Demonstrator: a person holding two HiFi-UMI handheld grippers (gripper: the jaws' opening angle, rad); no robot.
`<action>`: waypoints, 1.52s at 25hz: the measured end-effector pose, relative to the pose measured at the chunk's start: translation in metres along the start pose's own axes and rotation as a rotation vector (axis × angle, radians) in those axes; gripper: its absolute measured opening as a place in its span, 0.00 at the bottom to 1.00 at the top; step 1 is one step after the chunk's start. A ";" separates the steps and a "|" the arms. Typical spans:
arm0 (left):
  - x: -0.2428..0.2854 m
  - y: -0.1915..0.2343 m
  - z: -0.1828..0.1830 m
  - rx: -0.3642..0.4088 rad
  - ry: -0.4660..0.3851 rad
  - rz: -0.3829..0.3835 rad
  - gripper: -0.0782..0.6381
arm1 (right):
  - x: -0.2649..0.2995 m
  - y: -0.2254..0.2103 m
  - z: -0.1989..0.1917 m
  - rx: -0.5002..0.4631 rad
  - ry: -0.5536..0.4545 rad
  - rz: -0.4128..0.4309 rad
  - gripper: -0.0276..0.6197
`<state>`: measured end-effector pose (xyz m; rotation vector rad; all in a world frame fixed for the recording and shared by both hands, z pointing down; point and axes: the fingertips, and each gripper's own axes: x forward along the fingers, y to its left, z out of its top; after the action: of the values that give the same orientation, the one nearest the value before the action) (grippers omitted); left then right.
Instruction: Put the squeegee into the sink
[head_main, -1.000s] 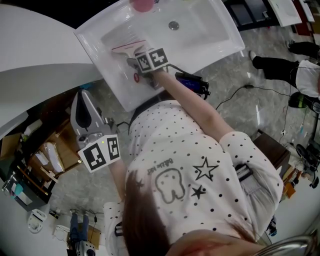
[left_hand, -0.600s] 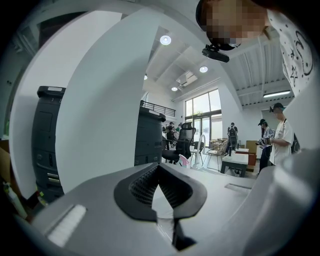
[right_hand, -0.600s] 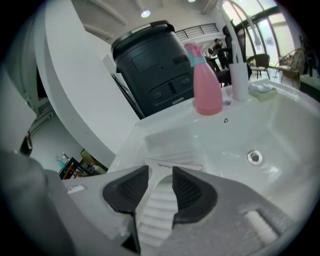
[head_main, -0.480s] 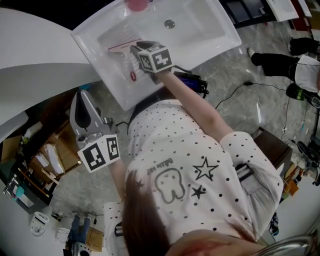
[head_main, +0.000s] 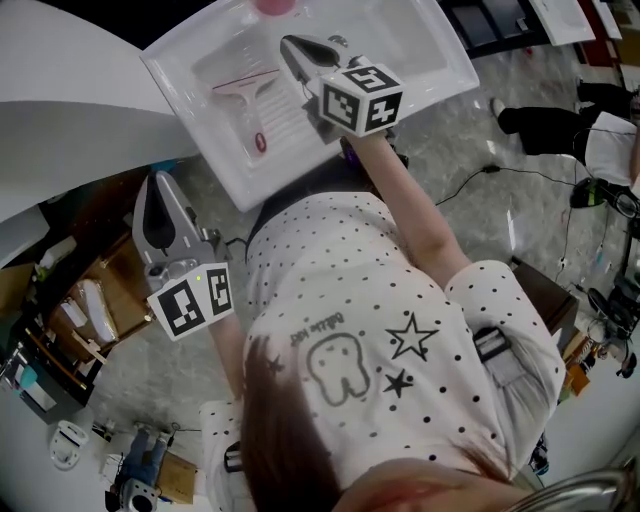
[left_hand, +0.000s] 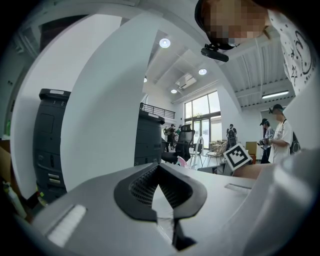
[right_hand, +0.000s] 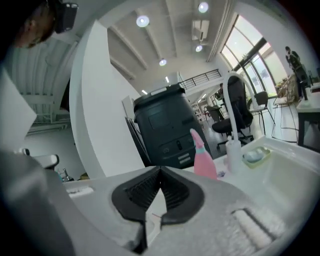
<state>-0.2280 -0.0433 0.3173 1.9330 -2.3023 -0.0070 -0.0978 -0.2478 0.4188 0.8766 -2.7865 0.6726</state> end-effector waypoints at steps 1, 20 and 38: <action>-0.001 -0.001 0.000 -0.002 -0.002 -0.002 0.09 | -0.008 0.001 0.014 -0.002 -0.035 0.004 0.03; 0.003 -0.023 0.003 -0.004 -0.030 -0.052 0.09 | -0.143 0.042 0.106 -0.136 -0.306 0.030 0.03; 0.003 -0.044 -0.016 -0.050 0.005 -0.100 0.09 | -0.116 0.108 0.003 -0.329 -0.077 0.134 0.03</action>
<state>-0.1834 -0.0522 0.3295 2.0191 -2.1785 -0.0690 -0.0646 -0.1116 0.3451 0.6689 -2.9237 0.1877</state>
